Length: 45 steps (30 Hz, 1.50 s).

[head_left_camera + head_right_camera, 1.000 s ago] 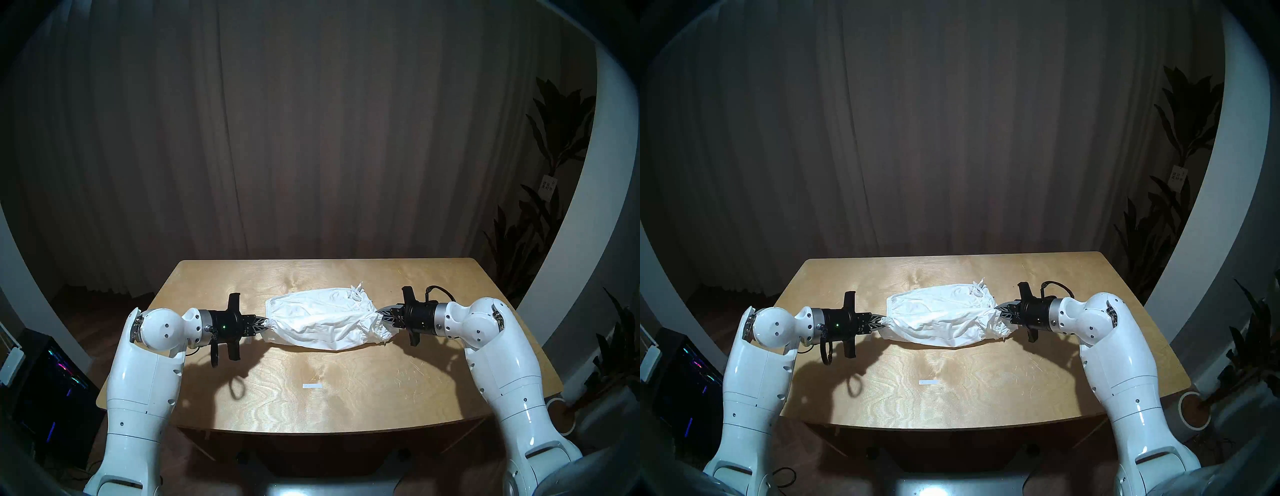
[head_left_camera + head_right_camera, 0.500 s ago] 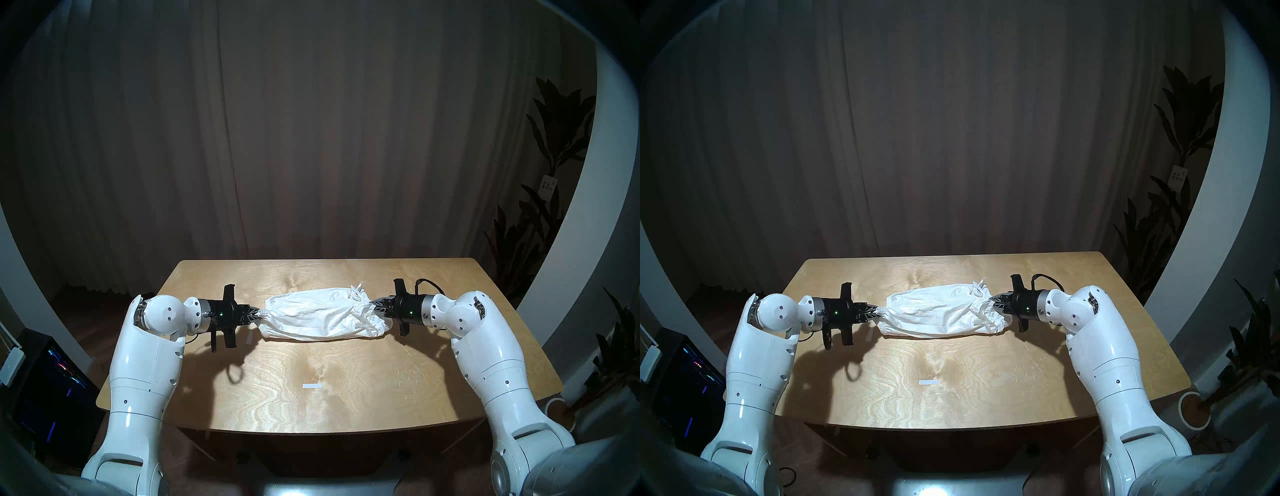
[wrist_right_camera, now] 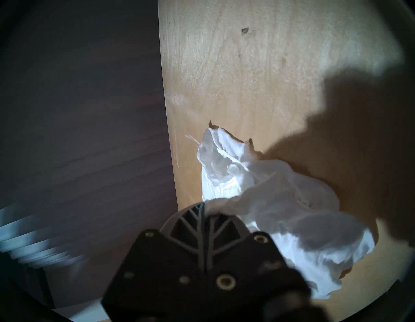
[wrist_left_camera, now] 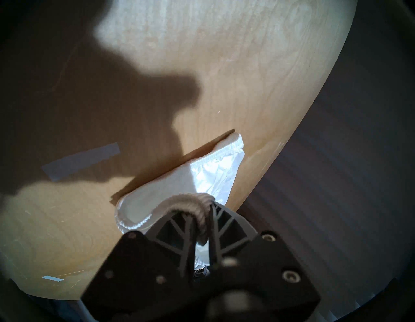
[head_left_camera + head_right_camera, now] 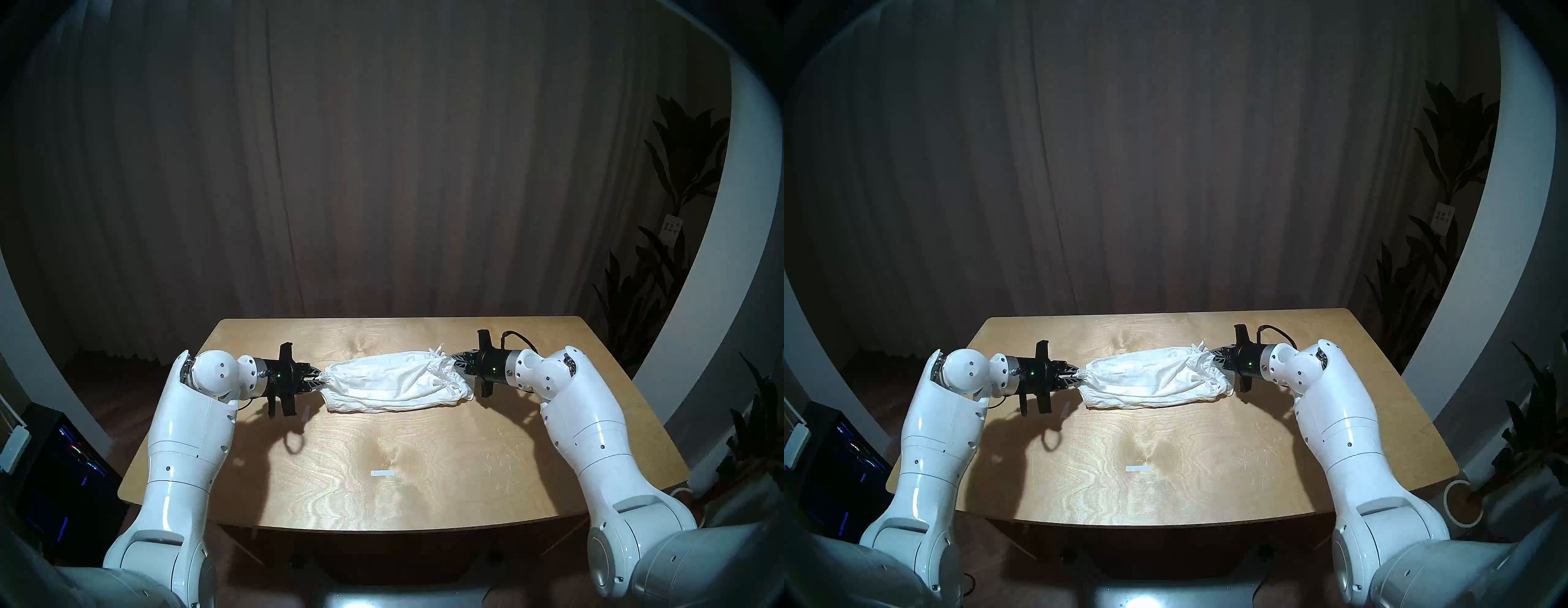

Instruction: Fold the pants in half lengthwise, then in half again, and set them down flat

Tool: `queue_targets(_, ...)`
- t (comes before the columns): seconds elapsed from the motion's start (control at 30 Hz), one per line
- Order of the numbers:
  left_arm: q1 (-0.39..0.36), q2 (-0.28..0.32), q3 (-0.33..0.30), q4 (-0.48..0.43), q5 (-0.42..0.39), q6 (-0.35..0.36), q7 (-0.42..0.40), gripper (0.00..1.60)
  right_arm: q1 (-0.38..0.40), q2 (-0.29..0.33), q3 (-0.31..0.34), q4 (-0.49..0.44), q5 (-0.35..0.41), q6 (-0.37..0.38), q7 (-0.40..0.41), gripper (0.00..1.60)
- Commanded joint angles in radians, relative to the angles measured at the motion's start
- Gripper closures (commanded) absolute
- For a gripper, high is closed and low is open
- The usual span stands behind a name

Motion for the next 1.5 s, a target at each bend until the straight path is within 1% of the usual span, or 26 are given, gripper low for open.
queue_targets(0.0, -0.097, 0.0, 0.01, 0.031, 0.019, -0.001, -0.026, 1.38, 0.09, -0.016, -0.002, 0.041, -0.024, -0.01, 0.058, 1.6)
queue_targets(0.07, -0.112, 0.0, 0.014, 0.043, 0.025, 0.0, -0.031, 1.46, 0.102, -0.018, -0.003, 0.061, -0.033, -0.013, 0.068, 1.6)
queue_targets(0.13, -0.123, 0.0, 0.016, 0.054, 0.031, -0.001, -0.036, 1.6, 0.116, -0.021, -0.005, 0.081, -0.042, -0.015, 0.079, 1.6)
queue_targets(0.2, -0.137, 0.002, 0.021, 0.066, 0.04, 0.0, -0.041, 1.6, 0.14, -0.024, -0.006, 0.114, -0.055, -0.02, 0.098, 1.6)
queue_targets(0.3, -0.146, 0.001, 0.025, 0.077, 0.045, 0.001, -0.044, 1.6, 0.156, -0.027, -0.006, 0.138, -0.064, -0.024, 0.111, 1.6)
queue_targets(0.37, -0.169, 0.001, 0.037, 0.114, 0.065, 0.0, -0.057, 1.6, 0.186, -0.035, -0.012, 0.178, -0.082, -0.028, 0.135, 1.6)
queue_targets(0.57, -0.199, 0.001, 0.047, 0.159, 0.084, 0.003, -0.077, 1.6, 0.219, -0.046, -0.019, 0.226, -0.103, -0.034, 0.165, 1.6)
queue_targets(0.77, -0.236, 0.002, 0.067, 0.232, 0.117, 0.008, -0.103, 1.6, 0.257, -0.058, -0.034, 0.286, -0.132, -0.042, 0.204, 1.6)
queue_targets(0.83, -0.247, 0.0, 0.064, 0.25, 0.119, 0.006, -0.117, 1.6, 0.268, -0.061, -0.042, 0.305, -0.146, -0.048, 0.218, 1.6)
queue_targets(1.03, -0.276, -0.002, 0.069, 0.268, 0.128, 0.018, -0.133, 1.6, 0.294, -0.071, -0.067, 0.357, -0.183, -0.071, 0.254, 1.6)
queue_targets(1.17, -0.295, -0.001, 0.084, 0.287, 0.145, 0.034, -0.141, 1.6, 0.305, -0.081, -0.081, 0.407, -0.214, -0.105, 0.297, 1.6)
queue_targets(1.2, -0.298, -0.004, 0.087, 0.297, 0.147, 0.035, -0.14, 1.51, 0.308, -0.082, -0.087, 0.424, -0.223, -0.109, 0.312, 1.6)
queue_targets(1.23, -0.299, -0.007, 0.089, 0.305, 0.149, 0.038, -0.146, 1.05, 0.31, -0.083, -0.092, 0.436, -0.232, -0.115, 0.327, 1.6)
queue_targets(1.27, -0.302, -0.006, 0.095, 0.315, 0.158, 0.035, -0.143, 0.97, 0.313, -0.085, -0.098, 0.454, -0.242, -0.122, 0.346, 1.6)
queue_targets(1.3, -0.303, -0.008, 0.097, 0.325, 0.16, 0.037, -0.148, 1.15, 0.319, -0.086, -0.103, 0.472, -0.249, -0.126, 0.364, 1.6)
queue_targets(1.33, -0.305, -0.007, 0.098, 0.335, 0.157, 0.045, -0.15, 1.15, 0.321, -0.089, -0.104, 0.48, -0.256, -0.136, 0.37, 1.6)
queue_targets(1.37, -0.306, -0.006, 0.104, 0.339, 0.163, 0.048, -0.149, 1.02, 0.325, -0.089, -0.11, 0.495, -0.263, -0.137, 0.394, 1.6)
queue_targets(1.4, -0.307, -0.006, 0.105, 0.344, 0.165, 0.049, -0.153, 0.85, 0.328, -0.091, -0.111, 0.506, -0.266, -0.137, 0.402, 1.6)
queue_targets(1.47, -0.308, -0.006, 0.109, 0.347, 0.168, 0.053, -0.154, 0.13, 0.33, -0.092, -0.118, 0.517, -0.274, -0.138, 0.424, 1.6)
